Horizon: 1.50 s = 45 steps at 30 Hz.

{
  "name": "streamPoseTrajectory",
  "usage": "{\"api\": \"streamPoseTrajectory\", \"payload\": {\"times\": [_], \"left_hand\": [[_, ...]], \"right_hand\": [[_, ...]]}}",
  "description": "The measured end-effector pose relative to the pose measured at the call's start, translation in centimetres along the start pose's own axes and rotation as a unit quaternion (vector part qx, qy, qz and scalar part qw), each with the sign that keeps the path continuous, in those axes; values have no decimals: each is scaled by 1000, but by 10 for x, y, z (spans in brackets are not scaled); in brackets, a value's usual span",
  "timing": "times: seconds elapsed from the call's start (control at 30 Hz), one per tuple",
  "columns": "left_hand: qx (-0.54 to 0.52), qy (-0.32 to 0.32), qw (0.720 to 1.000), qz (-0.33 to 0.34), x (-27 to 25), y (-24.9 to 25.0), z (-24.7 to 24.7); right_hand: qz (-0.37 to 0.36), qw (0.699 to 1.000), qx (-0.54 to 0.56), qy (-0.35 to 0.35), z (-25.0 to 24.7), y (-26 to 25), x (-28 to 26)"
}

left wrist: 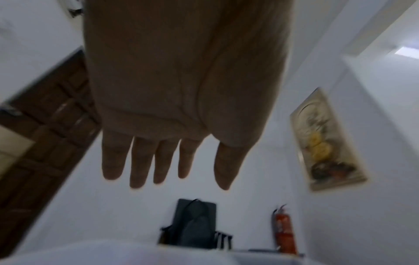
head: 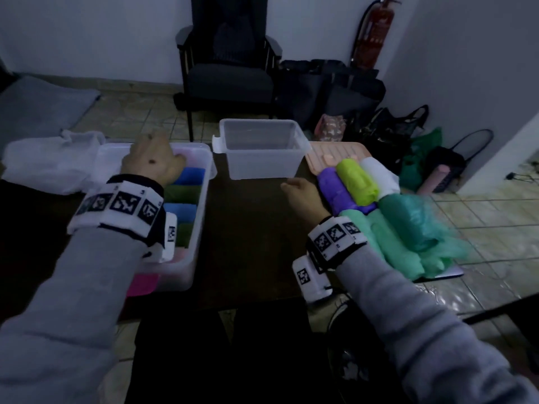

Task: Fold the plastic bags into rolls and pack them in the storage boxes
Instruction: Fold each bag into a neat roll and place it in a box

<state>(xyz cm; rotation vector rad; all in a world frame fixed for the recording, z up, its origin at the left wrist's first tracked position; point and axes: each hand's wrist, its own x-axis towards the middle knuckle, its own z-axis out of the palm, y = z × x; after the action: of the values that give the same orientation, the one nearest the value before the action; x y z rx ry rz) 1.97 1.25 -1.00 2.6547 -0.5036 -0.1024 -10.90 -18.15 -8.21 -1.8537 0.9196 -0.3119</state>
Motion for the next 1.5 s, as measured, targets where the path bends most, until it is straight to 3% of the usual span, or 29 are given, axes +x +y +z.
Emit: {"api": "streamPoseTrajectory", "payload": {"times": [0.17, 0.27, 0.4, 0.6, 0.77, 0.93, 1.17, 1.33, 1.5], "left_hand": [[45, -148, 981, 119, -51, 73, 18], [82, -221, 962, 137, -70, 94, 38], [72, -324, 933, 141, -86, 98, 74], [72, -267, 954, 118, -93, 46, 144], [97, -222, 963, 115, -96, 8, 173], [81, -194, 970, 117, -95, -2, 183], [65, -174, 975, 120, -95, -5, 186], [68, -168, 975, 124, -94, -7, 189], [66, -152, 977, 133, -96, -9, 191]], "right_hand": [[-38, 980, -151, 122, -65, 18, 31], [21, 953, -229, 195, -94, 24, 48], [85, 934, -283, 202, -114, 31, 63], [112, 927, -327, 147, -119, 53, 76], [98, 901, -370, 206, -103, 63, 82], [114, 904, -339, 234, -94, 66, 95], [82, 905, -333, 253, -87, 63, 95], [-13, 900, -367, 235, -78, 43, 70], [-163, 871, -456, 88, -47, 37, 25]]}}
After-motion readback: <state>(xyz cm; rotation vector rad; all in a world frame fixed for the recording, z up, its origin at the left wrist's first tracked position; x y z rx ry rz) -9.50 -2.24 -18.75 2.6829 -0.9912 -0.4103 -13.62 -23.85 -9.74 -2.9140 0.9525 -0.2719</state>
